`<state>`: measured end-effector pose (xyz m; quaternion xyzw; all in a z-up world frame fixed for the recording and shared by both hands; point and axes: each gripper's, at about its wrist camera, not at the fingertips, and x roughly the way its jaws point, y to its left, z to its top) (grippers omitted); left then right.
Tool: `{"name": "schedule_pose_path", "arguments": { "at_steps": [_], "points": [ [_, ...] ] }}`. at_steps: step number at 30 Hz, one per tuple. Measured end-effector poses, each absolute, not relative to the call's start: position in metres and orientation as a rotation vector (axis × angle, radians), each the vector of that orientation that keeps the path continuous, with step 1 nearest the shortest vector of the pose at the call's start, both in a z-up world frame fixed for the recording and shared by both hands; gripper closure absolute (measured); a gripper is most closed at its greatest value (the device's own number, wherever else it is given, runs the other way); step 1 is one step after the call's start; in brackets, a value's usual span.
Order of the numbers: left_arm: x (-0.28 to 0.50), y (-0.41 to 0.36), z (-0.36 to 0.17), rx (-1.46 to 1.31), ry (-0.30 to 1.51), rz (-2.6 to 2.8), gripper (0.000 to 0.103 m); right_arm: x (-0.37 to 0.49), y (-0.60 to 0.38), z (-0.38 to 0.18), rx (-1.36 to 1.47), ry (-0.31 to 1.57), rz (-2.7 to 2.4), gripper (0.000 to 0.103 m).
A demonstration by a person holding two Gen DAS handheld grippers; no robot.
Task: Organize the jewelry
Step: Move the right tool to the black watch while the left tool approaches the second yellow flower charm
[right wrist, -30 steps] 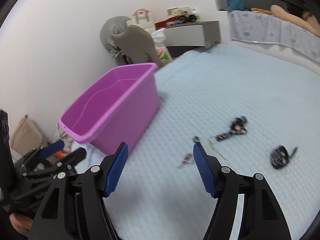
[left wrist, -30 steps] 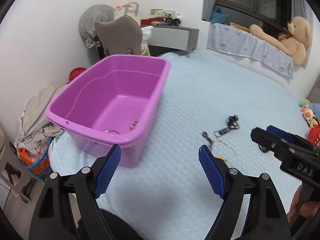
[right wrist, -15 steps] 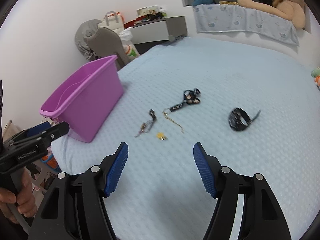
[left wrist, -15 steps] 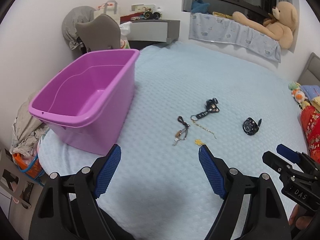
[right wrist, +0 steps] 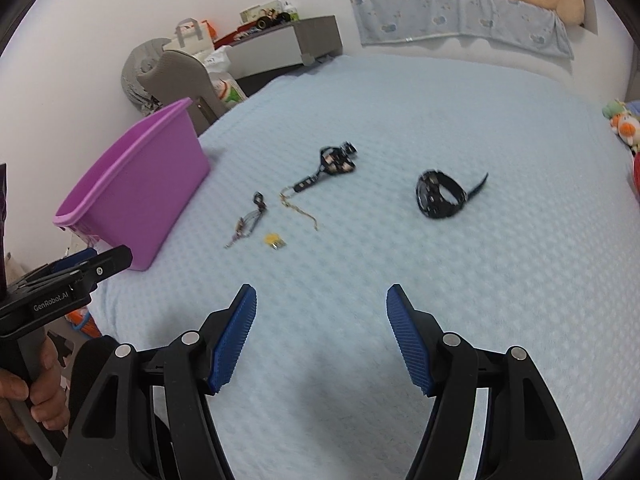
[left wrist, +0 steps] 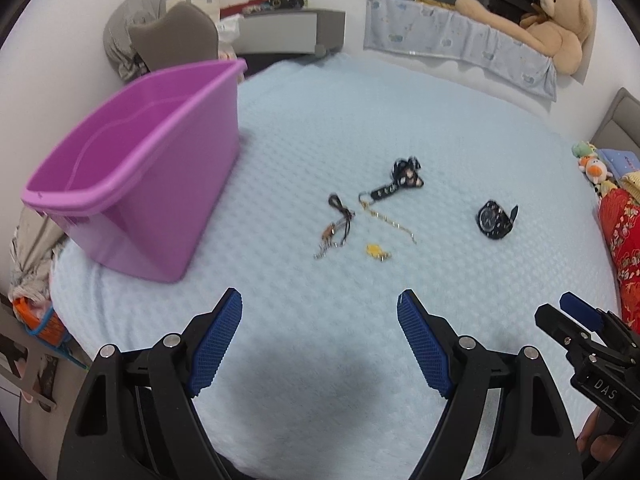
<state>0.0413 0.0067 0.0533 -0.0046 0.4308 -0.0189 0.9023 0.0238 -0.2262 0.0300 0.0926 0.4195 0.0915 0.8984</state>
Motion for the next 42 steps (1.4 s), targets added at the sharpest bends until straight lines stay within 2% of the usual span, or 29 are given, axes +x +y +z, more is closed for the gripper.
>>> {"name": "schedule_pose_path", "arguments": {
  "at_steps": [16,25,42],
  "points": [
    [0.091,0.005,-0.014,-0.042,0.939,-0.027,0.024,0.057,-0.270,-0.029,0.247,0.937,0.104,0.038],
    [0.136,0.004,-0.041,-0.031,0.947,-0.023,0.022,0.101,-0.285,-0.048,0.258,0.962,0.053,0.035],
    [0.187,0.007,-0.068,-0.025,0.972,-0.020,0.022,0.153,-0.299,-0.071,0.260,0.962,-0.009,0.034]
  ]
}}
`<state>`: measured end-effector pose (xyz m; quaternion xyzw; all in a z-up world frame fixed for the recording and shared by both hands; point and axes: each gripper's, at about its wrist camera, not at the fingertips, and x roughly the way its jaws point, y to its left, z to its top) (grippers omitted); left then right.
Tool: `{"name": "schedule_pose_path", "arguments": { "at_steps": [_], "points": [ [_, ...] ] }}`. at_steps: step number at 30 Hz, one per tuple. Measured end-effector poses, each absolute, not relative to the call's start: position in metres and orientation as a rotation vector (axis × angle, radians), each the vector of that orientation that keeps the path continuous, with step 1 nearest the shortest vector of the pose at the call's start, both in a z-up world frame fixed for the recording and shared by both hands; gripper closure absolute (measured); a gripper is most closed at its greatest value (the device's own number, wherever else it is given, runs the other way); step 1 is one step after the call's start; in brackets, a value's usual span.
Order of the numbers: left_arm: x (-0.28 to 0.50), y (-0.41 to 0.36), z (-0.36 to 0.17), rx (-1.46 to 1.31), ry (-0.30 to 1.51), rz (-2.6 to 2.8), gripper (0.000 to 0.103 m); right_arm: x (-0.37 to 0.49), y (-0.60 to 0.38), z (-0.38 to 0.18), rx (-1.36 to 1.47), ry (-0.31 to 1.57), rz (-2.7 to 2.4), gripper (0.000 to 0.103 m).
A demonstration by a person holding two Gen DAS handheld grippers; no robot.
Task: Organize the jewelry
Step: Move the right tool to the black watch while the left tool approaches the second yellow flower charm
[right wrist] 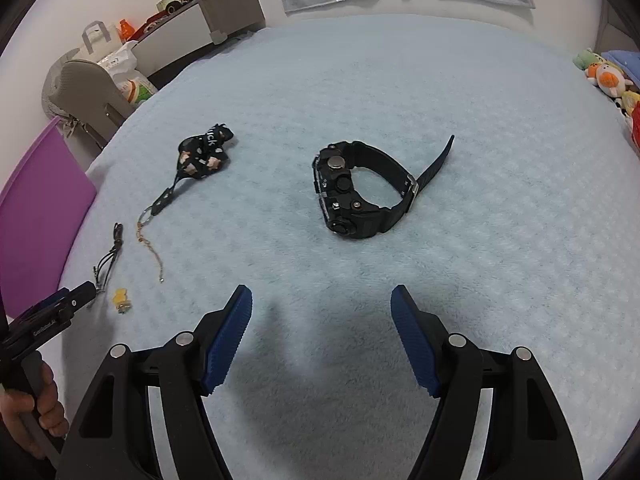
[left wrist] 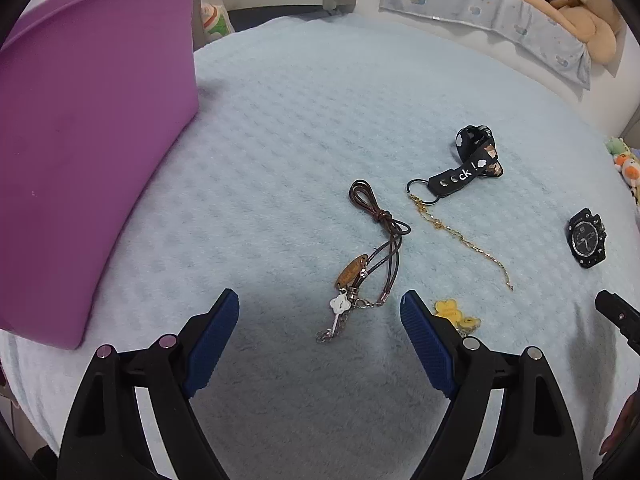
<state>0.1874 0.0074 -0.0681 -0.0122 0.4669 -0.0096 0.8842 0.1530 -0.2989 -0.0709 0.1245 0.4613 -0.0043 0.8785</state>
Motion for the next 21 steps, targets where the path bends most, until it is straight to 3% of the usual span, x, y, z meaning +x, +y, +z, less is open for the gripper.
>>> {"name": "schedule_pose_path", "arguments": {
  "at_steps": [21],
  "points": [
    [0.165,-0.046,-0.077,-0.108,0.981,-0.057,0.022,0.167,-0.310,-0.081,0.262,0.945,-0.042,0.034]
  ]
}}
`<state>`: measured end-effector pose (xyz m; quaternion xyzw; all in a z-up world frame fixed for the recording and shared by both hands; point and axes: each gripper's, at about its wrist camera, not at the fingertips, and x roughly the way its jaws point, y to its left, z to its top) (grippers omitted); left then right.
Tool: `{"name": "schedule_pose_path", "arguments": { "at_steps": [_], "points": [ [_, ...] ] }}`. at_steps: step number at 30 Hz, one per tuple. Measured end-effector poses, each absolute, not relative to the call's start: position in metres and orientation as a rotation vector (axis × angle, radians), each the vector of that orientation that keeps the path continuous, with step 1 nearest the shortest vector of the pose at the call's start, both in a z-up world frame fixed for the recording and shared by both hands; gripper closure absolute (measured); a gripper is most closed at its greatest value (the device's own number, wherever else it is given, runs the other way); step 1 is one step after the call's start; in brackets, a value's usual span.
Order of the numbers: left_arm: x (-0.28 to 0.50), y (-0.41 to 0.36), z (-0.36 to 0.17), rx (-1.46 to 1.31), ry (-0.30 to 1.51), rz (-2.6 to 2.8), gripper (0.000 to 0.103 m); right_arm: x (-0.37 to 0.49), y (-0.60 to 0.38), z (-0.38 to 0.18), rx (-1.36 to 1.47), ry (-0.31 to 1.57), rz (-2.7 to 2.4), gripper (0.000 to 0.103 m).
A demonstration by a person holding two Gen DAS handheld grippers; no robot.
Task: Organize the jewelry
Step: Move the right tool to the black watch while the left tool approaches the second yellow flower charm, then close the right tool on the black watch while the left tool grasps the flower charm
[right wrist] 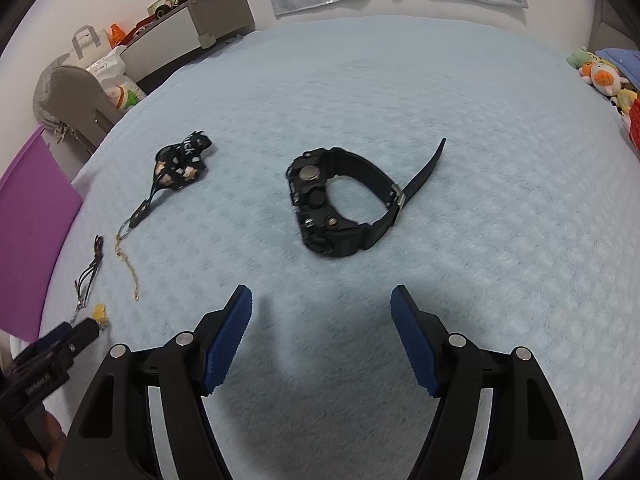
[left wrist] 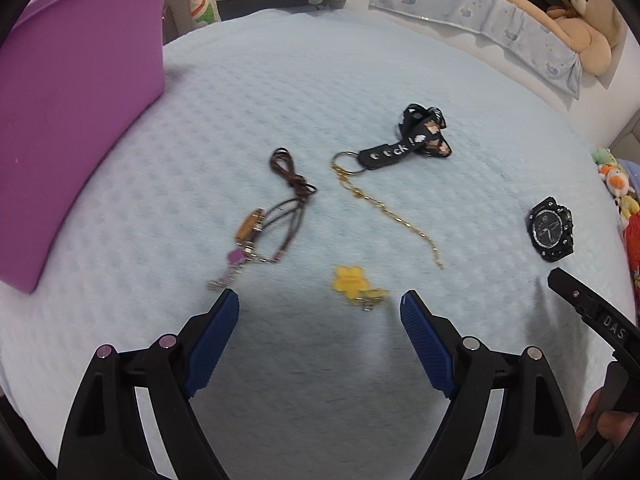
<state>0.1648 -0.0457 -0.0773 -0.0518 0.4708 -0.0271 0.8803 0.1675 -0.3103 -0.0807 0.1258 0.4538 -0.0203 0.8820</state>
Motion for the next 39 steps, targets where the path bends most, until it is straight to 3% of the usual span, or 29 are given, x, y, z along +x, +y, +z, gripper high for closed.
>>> {"name": "schedule_pose_path", "arguments": {
  "at_steps": [22,32,39],
  "points": [
    [0.179,-0.084,-0.091,-0.030,0.947,0.032,0.019,0.201,-0.316,-0.092,0.214,0.944,-0.070,0.034],
    [0.178,-0.083,-0.098,-0.026,0.926,0.031,0.016,0.229,-0.315,-0.099,0.179,0.943,-0.096,0.025],
    [0.176,-0.086,-0.097,-0.022,0.921,0.040,0.018,0.233,-0.312,-0.102,0.151,0.927,-0.111,0.025]
  ]
}}
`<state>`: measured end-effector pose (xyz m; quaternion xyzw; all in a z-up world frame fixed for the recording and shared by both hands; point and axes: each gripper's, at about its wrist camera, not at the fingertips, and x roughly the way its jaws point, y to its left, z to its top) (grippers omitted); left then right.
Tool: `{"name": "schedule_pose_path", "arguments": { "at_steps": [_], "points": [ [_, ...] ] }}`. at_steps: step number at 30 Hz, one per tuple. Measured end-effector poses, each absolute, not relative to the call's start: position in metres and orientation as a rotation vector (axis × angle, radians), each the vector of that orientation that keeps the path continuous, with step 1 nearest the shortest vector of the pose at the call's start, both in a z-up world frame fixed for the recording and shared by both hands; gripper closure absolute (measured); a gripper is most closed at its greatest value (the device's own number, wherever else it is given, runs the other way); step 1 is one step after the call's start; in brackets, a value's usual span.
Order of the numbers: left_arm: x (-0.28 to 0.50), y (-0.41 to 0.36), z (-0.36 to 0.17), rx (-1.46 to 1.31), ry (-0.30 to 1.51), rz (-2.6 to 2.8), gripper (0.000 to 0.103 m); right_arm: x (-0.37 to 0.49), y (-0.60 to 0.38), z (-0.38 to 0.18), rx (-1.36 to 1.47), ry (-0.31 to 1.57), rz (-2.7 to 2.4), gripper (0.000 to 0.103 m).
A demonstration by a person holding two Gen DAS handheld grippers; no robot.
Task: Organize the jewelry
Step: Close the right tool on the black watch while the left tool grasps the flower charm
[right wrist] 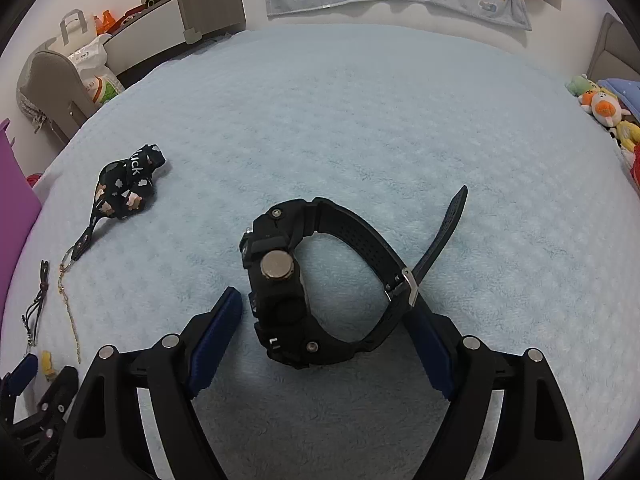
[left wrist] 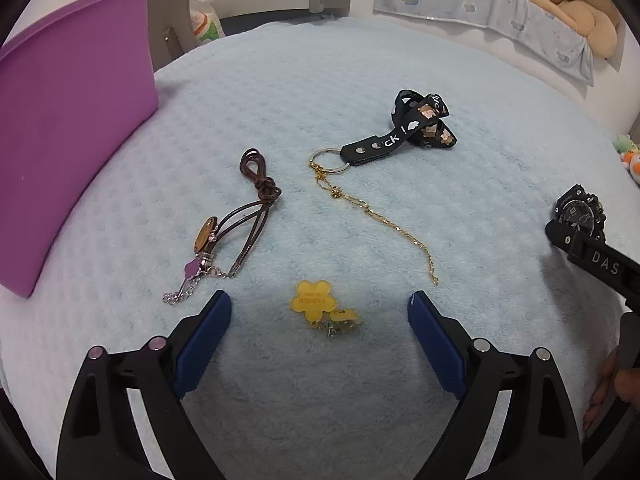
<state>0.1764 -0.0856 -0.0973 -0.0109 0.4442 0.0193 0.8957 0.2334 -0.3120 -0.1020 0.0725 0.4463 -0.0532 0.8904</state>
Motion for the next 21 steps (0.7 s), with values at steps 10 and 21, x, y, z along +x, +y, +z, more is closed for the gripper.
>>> {"name": "schedule_pose_path", "arguments": {
  "at_steps": [10,21],
  "points": [
    [0.168,-0.111,-0.093,0.078,0.876,-0.018,0.074,0.231,-0.310,-0.100,0.136,0.922,-0.129,0.034],
    [0.160,-0.102,-0.086,0.022,0.880,-0.052,0.085,0.211,-0.318,-0.094,0.200,0.894,-0.075,0.037]
  ]
}}
